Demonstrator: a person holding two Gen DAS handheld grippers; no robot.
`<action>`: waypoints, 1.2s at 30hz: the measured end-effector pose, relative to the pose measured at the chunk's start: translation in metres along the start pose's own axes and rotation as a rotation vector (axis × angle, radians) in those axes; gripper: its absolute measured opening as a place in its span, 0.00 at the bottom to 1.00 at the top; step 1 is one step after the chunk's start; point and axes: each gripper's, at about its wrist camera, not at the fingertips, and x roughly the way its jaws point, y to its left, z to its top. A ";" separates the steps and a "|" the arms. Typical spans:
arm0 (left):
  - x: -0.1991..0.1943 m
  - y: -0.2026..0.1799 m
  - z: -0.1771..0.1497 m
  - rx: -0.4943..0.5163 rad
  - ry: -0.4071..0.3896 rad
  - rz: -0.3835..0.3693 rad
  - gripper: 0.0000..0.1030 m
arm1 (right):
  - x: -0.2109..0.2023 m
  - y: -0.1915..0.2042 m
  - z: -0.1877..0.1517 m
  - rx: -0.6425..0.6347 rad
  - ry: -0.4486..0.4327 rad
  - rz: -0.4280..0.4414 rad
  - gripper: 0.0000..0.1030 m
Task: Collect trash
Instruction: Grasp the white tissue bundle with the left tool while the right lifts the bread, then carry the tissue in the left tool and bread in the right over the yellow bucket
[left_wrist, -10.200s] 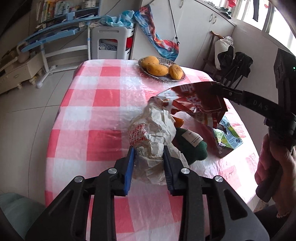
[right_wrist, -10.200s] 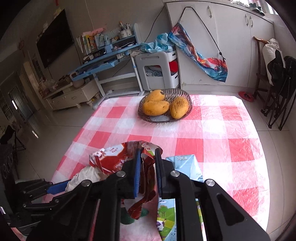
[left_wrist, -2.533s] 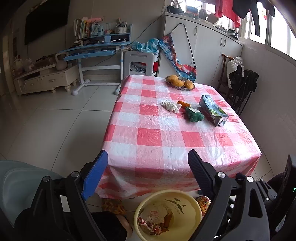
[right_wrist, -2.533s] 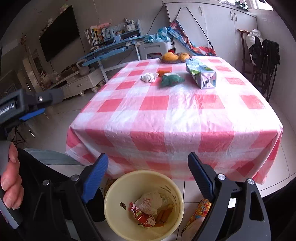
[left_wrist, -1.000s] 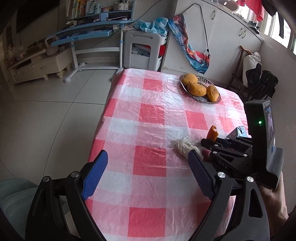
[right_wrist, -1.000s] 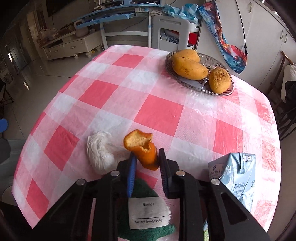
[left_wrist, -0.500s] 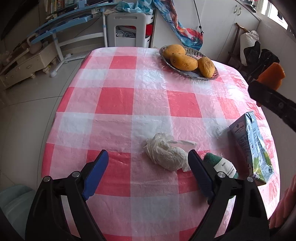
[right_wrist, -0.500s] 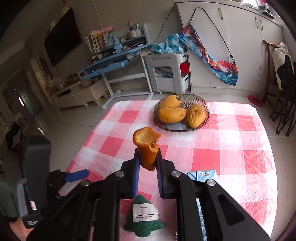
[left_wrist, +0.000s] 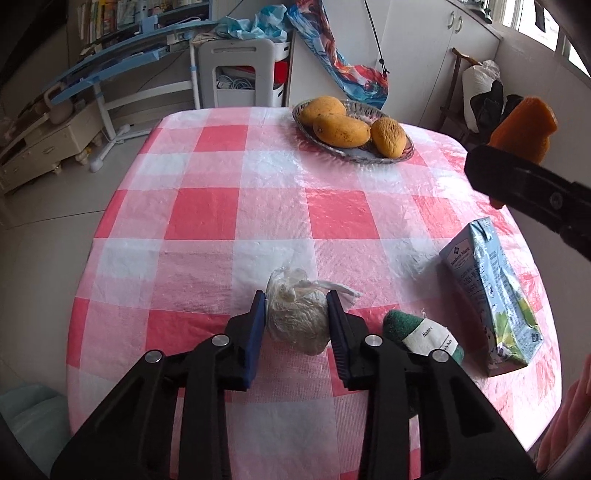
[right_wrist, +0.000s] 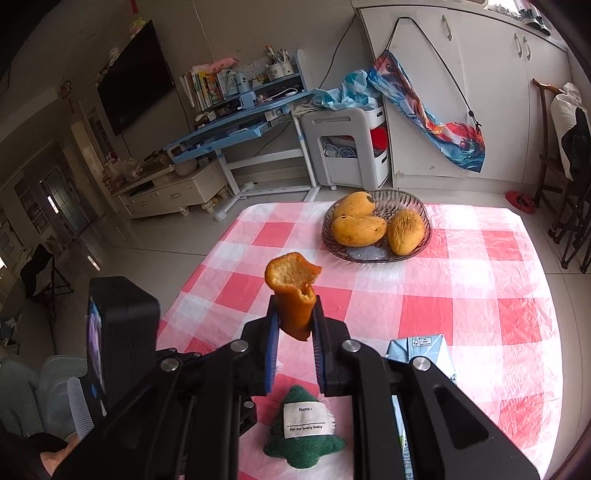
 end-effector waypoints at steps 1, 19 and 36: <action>-0.008 0.003 -0.001 -0.009 -0.017 -0.009 0.30 | -0.001 0.001 0.000 -0.003 -0.002 0.002 0.17; -0.162 0.029 -0.083 -0.026 -0.242 0.020 0.30 | -0.058 0.054 -0.060 -0.088 -0.028 0.038 0.17; -0.206 0.026 -0.149 -0.001 -0.263 0.040 0.31 | -0.084 0.080 -0.133 -0.080 0.045 0.087 0.17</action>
